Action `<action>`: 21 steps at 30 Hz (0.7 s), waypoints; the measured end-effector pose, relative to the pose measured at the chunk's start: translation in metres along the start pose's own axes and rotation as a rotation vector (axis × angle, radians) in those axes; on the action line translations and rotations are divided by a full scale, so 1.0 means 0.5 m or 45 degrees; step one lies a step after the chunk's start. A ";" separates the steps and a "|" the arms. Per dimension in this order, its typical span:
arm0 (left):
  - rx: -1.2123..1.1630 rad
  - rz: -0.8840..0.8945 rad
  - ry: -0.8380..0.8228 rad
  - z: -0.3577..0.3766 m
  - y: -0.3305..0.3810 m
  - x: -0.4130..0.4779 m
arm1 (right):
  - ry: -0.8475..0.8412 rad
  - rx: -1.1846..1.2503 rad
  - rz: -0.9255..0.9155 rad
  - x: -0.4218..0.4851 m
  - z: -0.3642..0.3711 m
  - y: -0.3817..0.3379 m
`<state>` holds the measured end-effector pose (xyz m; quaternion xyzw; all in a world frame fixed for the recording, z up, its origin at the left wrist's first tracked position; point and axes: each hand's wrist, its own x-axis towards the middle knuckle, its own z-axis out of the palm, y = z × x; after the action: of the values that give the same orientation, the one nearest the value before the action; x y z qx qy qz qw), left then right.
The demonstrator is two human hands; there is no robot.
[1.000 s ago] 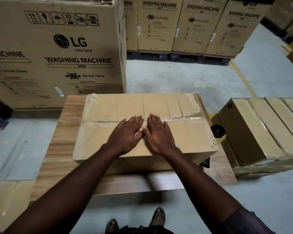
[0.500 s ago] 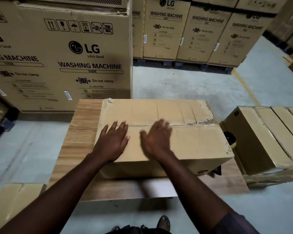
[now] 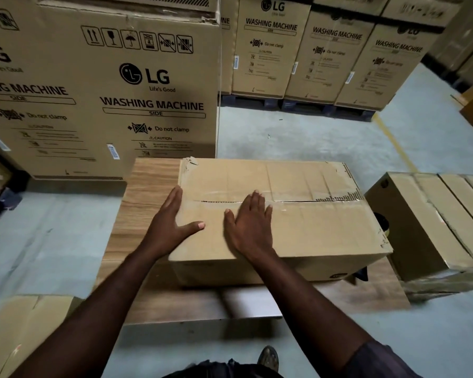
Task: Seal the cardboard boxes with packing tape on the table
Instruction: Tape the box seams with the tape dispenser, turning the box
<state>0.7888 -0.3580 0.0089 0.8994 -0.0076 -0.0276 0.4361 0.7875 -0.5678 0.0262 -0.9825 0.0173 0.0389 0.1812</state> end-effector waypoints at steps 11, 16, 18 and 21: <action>-0.874 -0.177 -0.071 0.025 -0.020 -0.015 | -0.154 0.113 -0.574 -0.017 0.058 -0.149; -1.081 -0.295 0.001 0.025 -0.030 0.012 | -0.044 0.278 -0.585 -0.013 0.058 -0.145; -1.012 -0.326 -0.068 0.024 -0.060 0.044 | -0.098 0.093 -0.461 -0.014 0.061 -0.152; -0.925 -0.359 -0.149 0.025 -0.087 0.098 | -0.174 -0.086 -0.431 -0.009 0.070 -0.159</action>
<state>0.8364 -0.3429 -0.0351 0.6756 0.1013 -0.1392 0.7169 0.7843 -0.4811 0.0221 -0.9720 -0.1619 0.0749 0.1528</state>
